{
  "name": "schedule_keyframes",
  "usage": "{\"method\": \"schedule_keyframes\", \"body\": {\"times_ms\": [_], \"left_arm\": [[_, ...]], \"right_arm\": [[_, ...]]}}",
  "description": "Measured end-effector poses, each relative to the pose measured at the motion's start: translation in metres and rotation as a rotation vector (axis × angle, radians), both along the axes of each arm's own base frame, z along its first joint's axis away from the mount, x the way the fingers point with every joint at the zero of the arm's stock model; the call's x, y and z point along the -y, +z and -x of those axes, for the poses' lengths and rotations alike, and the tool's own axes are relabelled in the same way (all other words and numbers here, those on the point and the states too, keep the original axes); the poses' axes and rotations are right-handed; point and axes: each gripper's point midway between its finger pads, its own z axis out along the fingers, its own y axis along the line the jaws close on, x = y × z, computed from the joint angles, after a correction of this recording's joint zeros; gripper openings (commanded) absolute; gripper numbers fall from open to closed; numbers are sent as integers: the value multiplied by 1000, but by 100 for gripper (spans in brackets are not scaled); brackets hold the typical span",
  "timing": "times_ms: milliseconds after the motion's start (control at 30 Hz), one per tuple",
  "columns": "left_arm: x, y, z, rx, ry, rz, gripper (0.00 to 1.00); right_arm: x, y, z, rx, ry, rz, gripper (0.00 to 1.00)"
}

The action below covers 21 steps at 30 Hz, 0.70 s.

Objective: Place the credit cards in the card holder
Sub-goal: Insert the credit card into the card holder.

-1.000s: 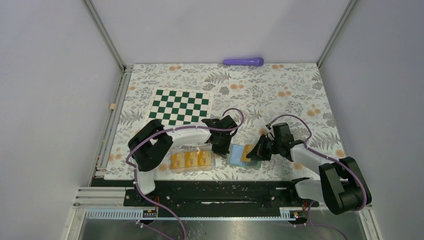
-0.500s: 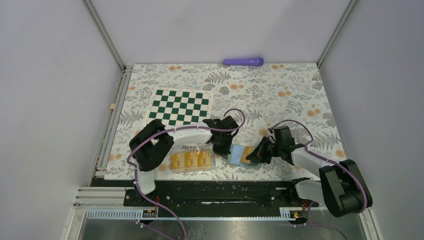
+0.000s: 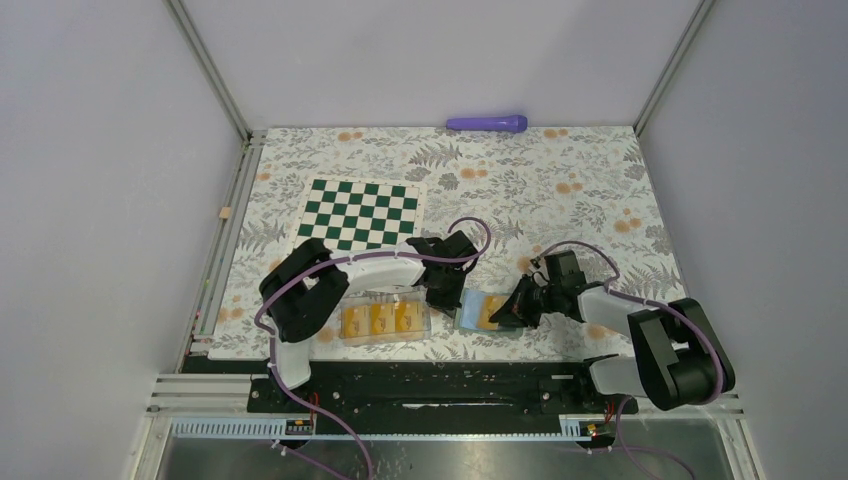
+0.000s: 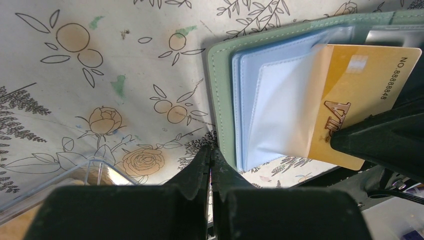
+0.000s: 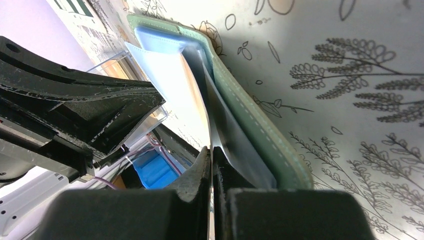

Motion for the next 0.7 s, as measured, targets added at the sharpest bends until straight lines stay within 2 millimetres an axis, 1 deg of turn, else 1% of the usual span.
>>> {"method": "schedule_keyframes", "body": {"times_ms": [400, 567, 700], "left_arm": [[0, 0, 0, -5, -4, -5, 0], [1, 0, 0, -8, -6, -8, 0], [1, 0, 0, -9, -8, -7, 0]], "right_arm": [[-1, 3, -4, -15, 108, 29, 1], [-1, 2, -4, -25, 138, 32, 19], [2, -3, -1, -39, 150, 53, 33]]}}
